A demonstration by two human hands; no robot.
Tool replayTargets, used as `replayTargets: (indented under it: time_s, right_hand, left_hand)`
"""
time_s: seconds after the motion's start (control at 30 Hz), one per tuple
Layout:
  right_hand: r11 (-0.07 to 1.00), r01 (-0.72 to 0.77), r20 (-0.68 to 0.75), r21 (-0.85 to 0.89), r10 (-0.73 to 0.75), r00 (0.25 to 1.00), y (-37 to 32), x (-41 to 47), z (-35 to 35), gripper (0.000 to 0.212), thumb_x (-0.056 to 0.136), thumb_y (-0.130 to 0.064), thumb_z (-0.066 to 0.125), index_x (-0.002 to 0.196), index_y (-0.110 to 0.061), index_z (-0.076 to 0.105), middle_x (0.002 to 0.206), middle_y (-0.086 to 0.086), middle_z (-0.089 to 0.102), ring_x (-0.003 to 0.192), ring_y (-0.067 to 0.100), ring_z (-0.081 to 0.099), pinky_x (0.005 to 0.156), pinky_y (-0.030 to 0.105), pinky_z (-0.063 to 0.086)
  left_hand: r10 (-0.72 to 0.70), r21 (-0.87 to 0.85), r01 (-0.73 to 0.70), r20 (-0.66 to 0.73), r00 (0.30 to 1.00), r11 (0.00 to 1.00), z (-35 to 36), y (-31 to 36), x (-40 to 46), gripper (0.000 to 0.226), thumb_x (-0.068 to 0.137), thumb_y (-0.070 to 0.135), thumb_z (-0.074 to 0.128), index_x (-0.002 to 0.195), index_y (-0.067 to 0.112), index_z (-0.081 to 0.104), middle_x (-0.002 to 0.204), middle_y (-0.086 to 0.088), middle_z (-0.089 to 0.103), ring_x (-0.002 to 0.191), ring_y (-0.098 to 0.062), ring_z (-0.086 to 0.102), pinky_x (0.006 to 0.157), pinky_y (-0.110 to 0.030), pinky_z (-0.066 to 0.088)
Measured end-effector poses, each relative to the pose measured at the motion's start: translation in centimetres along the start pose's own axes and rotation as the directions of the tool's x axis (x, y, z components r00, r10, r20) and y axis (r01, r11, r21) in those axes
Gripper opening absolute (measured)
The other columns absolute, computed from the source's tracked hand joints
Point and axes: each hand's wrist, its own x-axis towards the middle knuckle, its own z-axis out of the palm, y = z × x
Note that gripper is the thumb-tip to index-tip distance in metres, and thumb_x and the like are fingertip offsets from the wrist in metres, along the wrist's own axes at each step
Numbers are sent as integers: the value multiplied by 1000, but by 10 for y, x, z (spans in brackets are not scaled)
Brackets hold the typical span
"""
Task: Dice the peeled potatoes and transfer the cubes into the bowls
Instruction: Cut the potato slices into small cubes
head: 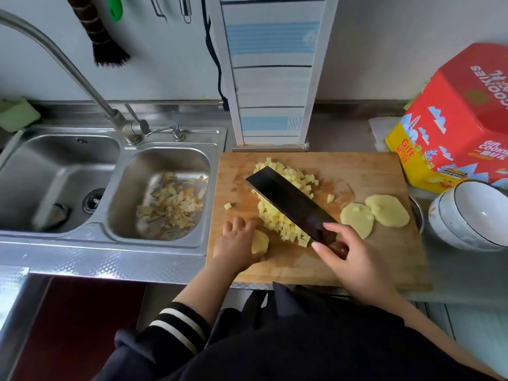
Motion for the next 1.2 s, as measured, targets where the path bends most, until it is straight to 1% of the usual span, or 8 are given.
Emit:
replayTargets:
  time_s: [0.1,0.23,0.4,0.53,0.77,0.83,0.97,1.2]
  right_hand:
    - [999,-24,54,23,23,998,1,-2,4,46,84,-53,63,127,-37,54,81,-12,61,77,6,61,71,34,55]
    - [999,18,95,-40,-14,995,-3,-2,10,47,85,-56,60,128,-37,53,73,-14,59,68,2,59,57,20,44]
    - [988,45,180,-148,-18,984,-12,4,17,44,88,-58,57,126,-37,53,76,-15,63,68,3,61,60,27,52]
    - [979,59,185,-196,-22,982,-18,9,21,26,94,-47,55,113,-29,58,58,-11,50,48,2,47,45,18,30]
    - [933,119,243,-340,-35,969,-28,15,30,18,97,-37,48,102,-24,60,65,-7,59,60,8,56,53,31,47]
    - [905,157,264,-394,-52,963,-28,16,32,22,99,-36,45,107,-23,61,63,-9,55,59,6,53,49,26,40]
    - [807,249,306,-535,-90,948,-30,22,34,18,101,-33,40,99,-24,55,64,-9,50,63,15,52,46,26,29]
    - [732,337,417,-592,-79,905,-39,26,42,23,101,-31,36,84,-21,48,67,-6,53,55,17,46,45,28,25]
  left_hand:
    - [52,28,-53,24,998,998,0,-7,-1,85,75,56,74,143,28,31,137,-3,31,125,-26,33,93,-41,51]
    - [134,73,-138,55,989,988,5,-11,-10,81,77,49,76,143,29,33,141,-1,30,127,-26,32,98,-42,48]
    - [135,-7,-136,-61,989,991,19,-16,-23,82,77,53,73,144,31,32,144,4,31,132,-22,29,103,-39,42]
    - [98,-53,-107,-144,985,993,26,-14,-26,78,81,57,67,145,29,32,144,4,32,132,-21,30,104,-36,39]
    - [65,-83,-79,-168,984,993,29,-12,-28,84,79,62,65,146,26,31,146,2,32,134,-23,30,108,-37,36]
    - [88,-85,-123,-338,937,989,36,-13,-32,70,79,61,58,136,22,46,136,-2,46,123,-25,44,98,-38,45]
    - [138,-40,-229,-695,706,973,52,-11,-34,23,89,31,51,85,12,64,86,-3,60,76,-24,53,58,-33,45]
    - [117,-64,-219,-683,721,974,62,-11,-26,25,94,25,49,80,10,62,79,-3,55,72,-24,46,59,-34,39]
